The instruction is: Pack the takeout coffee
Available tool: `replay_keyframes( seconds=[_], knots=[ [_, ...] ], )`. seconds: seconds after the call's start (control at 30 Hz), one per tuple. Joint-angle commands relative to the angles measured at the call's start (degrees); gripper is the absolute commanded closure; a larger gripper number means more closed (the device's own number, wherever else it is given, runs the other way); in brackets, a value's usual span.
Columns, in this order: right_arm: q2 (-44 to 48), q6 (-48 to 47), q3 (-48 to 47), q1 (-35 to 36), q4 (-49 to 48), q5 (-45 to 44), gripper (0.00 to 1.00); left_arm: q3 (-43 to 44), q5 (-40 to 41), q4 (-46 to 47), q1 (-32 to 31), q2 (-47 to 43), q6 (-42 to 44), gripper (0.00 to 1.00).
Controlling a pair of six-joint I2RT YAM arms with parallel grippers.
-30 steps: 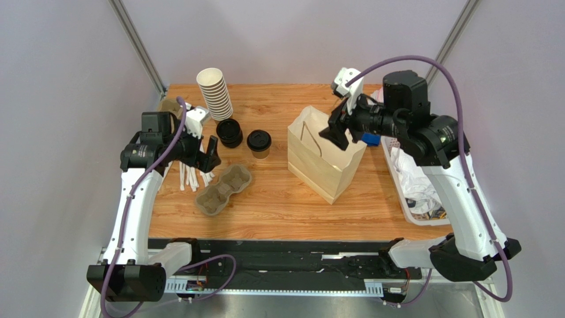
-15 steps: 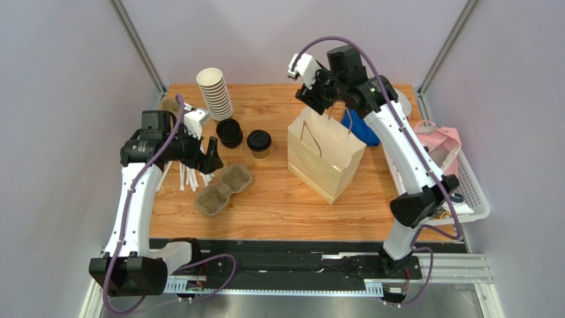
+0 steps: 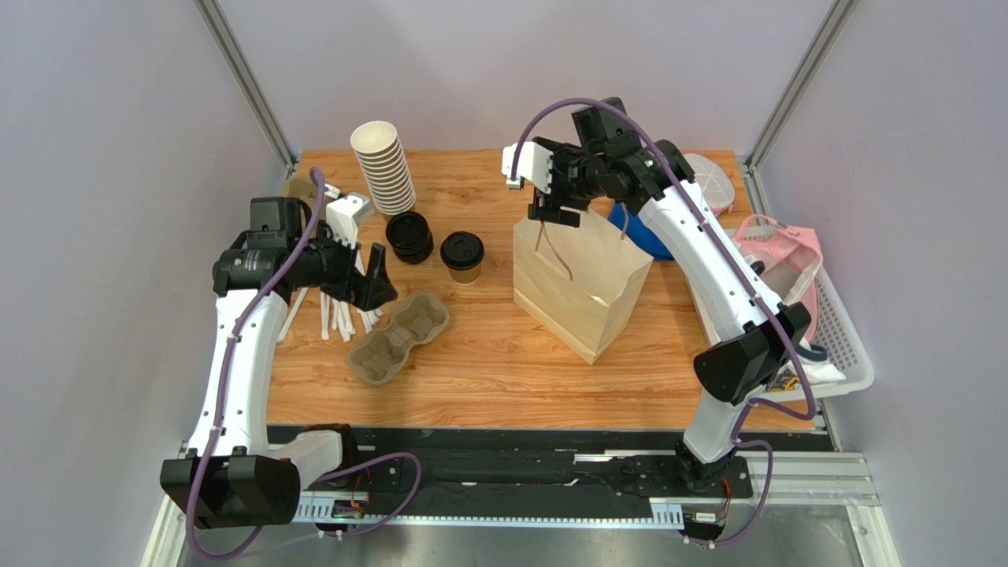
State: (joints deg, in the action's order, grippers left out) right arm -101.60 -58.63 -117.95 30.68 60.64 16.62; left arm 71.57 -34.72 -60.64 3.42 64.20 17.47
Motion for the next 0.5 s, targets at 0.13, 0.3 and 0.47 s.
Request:
replay_keyframes(
  seconds=[0.13,0.3,0.47],
  knots=[
    [-1.8,-16.2,0.2,-0.3,-2.3,8.4,0.27,-0.7,-2.3,-0.6,0.8,-0.1,2.2,0.01],
    [-3.3,-20.5,-0.3,-0.2,-0.2,9.6,0.33,-1.7,-1.7,-0.8,1.4,-1.1,2.8,0.01],
    [-5.1,-22.5,-2.5,-0.2,4.3,9.7,0.47,-1.6,-2.3,-0.6,1.9,0.0,3.1,0.01]
  ],
)
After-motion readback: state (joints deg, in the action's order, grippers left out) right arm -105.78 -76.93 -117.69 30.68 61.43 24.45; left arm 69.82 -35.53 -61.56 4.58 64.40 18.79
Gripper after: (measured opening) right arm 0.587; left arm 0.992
